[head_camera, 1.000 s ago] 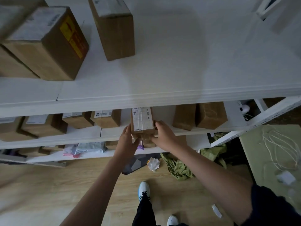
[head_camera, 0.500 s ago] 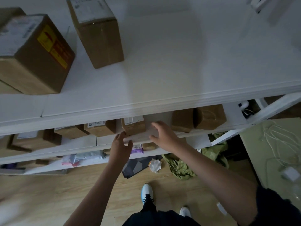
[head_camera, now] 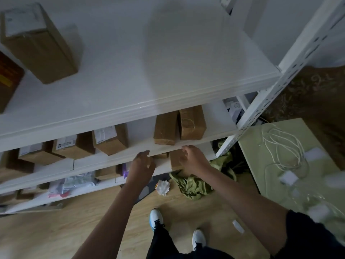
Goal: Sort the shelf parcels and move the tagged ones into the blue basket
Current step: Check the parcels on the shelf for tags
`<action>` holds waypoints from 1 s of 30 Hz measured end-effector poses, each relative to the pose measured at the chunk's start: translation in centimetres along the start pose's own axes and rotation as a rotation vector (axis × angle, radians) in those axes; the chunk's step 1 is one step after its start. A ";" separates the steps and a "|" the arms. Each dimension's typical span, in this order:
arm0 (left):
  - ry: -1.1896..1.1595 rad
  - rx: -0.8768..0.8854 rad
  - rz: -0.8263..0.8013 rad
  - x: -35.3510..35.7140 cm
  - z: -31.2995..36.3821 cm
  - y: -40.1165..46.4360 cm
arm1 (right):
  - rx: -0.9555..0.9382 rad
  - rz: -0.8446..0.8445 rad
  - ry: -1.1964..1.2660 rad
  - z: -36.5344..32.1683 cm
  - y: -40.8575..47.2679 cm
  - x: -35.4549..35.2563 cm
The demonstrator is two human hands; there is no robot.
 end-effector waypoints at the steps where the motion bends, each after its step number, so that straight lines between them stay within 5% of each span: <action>1: -0.009 0.009 0.002 0.0 0.8 0.7 | 0.014 -0.001 0.016 0.0 0.2 -0.1; 13: 0.058 0.165 -0.005 0.1 2.6 6.5 | 0.025 0.013 -0.044 -1.3 4.4 1.5; 30: 0.246 0.048 -0.104 -0.6 0.7 4.2 | -0.197 0.030 -0.234 -4.6 3.7 1.7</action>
Point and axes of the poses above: each hand's wrist, its own y-axis towards the middle knuckle, its own x-axis out of the palm, z = x × y, the point moved 1 cm from there along y, towards the middle knuckle, and after that the axes turned 11 degrees about y, right-handed, at the moved point
